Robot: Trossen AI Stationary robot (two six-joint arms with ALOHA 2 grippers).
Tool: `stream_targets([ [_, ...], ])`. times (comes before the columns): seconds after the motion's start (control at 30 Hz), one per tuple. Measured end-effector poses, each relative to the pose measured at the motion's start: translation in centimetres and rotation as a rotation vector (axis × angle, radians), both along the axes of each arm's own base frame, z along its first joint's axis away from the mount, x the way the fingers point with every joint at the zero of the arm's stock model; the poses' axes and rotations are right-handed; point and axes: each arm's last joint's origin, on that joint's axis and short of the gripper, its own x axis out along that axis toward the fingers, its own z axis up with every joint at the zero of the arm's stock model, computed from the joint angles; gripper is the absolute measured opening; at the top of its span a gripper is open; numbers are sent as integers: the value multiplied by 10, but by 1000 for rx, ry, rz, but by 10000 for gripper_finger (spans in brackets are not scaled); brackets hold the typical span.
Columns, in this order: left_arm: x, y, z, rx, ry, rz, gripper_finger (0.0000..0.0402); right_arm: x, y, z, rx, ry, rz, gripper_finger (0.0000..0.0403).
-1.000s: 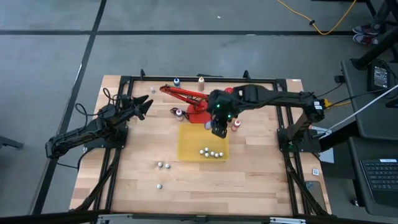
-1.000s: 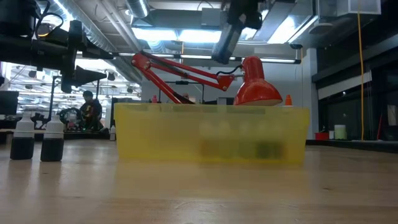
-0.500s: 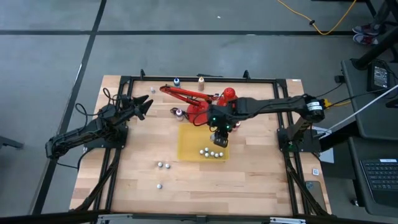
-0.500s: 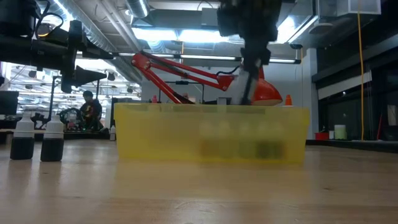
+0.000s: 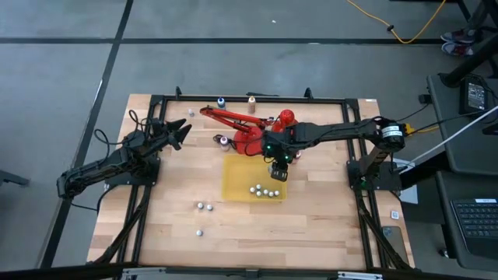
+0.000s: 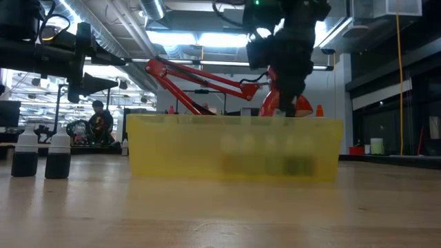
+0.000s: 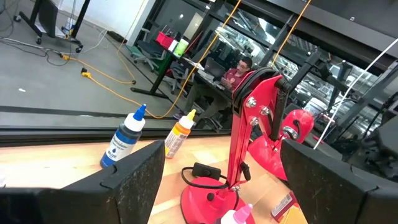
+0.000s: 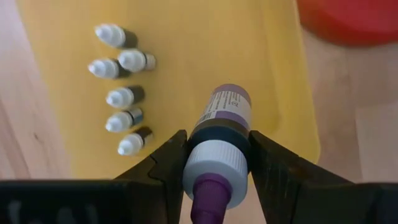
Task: Pick & Place food coloring
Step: Put the big purple food bottle into the yellow bin
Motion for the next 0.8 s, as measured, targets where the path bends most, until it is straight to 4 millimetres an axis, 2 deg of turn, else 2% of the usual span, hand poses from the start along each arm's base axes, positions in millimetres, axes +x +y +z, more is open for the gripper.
stream_targets([
  [0.2,0,0,0,0,0,0,313,-5,-1,-11,-3,29,16,154],
  [0.4,0,0,0,0,0,0,311,-3,-8,-10,-7,1,-1,154],
  [0.8,0,0,0,0,0,0,312,-2,-9,-12,-14,-3,24,154],
])
